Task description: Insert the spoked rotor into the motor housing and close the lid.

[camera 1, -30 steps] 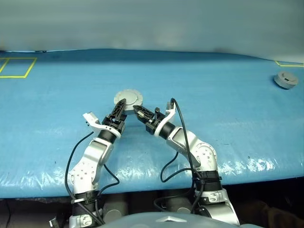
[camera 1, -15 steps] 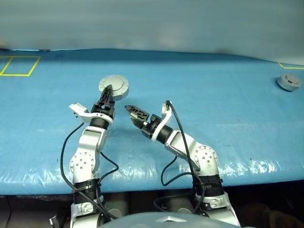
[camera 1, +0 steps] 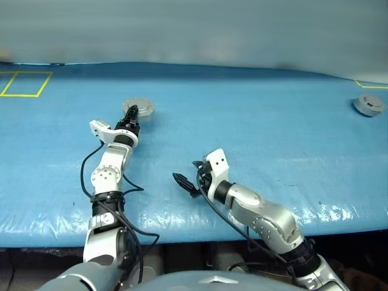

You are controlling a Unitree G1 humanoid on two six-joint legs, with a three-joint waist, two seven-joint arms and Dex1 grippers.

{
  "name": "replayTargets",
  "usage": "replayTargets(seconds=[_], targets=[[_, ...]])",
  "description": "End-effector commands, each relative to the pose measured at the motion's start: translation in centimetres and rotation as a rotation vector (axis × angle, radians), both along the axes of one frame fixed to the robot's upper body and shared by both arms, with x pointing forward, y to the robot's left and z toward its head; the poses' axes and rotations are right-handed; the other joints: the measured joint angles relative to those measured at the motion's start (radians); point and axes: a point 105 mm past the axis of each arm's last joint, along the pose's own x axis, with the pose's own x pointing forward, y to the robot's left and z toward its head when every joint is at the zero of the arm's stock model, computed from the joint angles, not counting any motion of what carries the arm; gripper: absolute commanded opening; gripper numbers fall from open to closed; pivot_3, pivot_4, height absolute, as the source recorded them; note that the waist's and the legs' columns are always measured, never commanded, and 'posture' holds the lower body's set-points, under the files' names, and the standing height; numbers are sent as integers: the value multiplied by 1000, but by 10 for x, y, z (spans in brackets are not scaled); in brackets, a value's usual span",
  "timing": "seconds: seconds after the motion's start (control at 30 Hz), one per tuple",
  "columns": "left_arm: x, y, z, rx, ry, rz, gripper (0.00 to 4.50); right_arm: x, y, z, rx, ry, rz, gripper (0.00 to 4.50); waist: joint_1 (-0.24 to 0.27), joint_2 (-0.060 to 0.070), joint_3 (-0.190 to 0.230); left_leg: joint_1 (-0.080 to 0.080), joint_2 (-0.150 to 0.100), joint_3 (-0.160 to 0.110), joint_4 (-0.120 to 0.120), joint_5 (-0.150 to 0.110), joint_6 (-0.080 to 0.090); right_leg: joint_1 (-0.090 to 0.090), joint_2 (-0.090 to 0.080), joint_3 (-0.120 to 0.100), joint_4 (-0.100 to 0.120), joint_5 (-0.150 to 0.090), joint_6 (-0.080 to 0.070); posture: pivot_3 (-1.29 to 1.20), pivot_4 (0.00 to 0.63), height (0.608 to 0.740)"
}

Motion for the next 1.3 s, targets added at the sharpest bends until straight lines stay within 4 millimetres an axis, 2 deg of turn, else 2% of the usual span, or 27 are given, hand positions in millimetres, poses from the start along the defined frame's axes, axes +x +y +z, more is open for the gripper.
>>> replayTargets(seconds=[0.03,0.13,0.27,0.37,0.57,0.6,0.7,0.77,0.9,1.03,1.13,1.23,1.3], targets=[[22,4,34,40,-114,13,2285,-1,1,13,-3,-117,-5,4500,2,-1,0,0,0,0,0,0,0,0,0,0,0,0,0,0,150,740],[38,0,37,63,-93,3,2285,-1,-1,9,-22,-123,-29,4500,3,-1,0,0,0,0,0,0,0,0,0,0,0,0,0,0,150,740],[49,-8,34,80,-56,-9,2285,0,-1,7,-28,-121,-48,4500,3,-2,1,0,0,0,0,0,0,0,-1,0,-1,0,0,0,150,740],[52,-18,26,147,-9,-48,2285,0,-1,5,-44,-124,-64,4500,2,-2,1,0,0,0,-1,0,0,0,-1,0,-1,0,0,0,150,740],[49,-11,-1,180,133,-10,2285,1,-3,5,-43,-122,-71,4500,-5,-2,1,0,0,0,-2,1,-1,-1,-1,0,0,0,0,0,150,740],[48,-9,-5,185,151,-7,3005,1,-2,5,-36,-117,-75,4500,-7,-2,1,1,0,0,-2,1,-1,-1,-1,0,1,0,0,0,150,740],[42,-2,-19,257,211,-24,3875,1,0,6,-25,-112,-75,4500,-10,-2,0,2,0,0,-2,1,-2,0,-1,0,2,0,0,0,150,740],[34,7,-32,301,271,-36,4481,0,2,6,-14,-102,-74,4500,-14,-2,0,4,0,0,-1,1,-2,1,-1,0,3,0,0,0,150,740],[7,26,-57,319,383,-55,4481,-1,5,5,-5,-81,-51,4500,-34,-2,-2,22,1,3,-7,0,-1,16,-1,3,1,-1,-1,0,150,740],[-43,34,-72,391,442,-116,4481,-3,6,5,10,-65,-16,4500,-46,-1,-6,32,3,5,-11,0,-2,20,-1,8,4,-2,-2,0,150,740],[-72,32,-67,599,379,-186,4481,-2,3,7,37,-54,-22,4500,-47,0,-7,40,3,6,-13,0,-2,26,-1,9,4,-5,1,0,150,740],[-95,23,-49,901,192,-236,4481,2,-10,11,38,-92,-63,4500,-44,1,-8,41,3,7,-13,0,-2,27,-1,11,4,-9,-6,0,150,740],[-107,16,-39,1019,86,-240,4481,4,-19,17,63,-125,-90,4500,-33,0,-8,42,2,8,-12,1,-2,26,-2,12,4,-10,-7,0,150,740]])
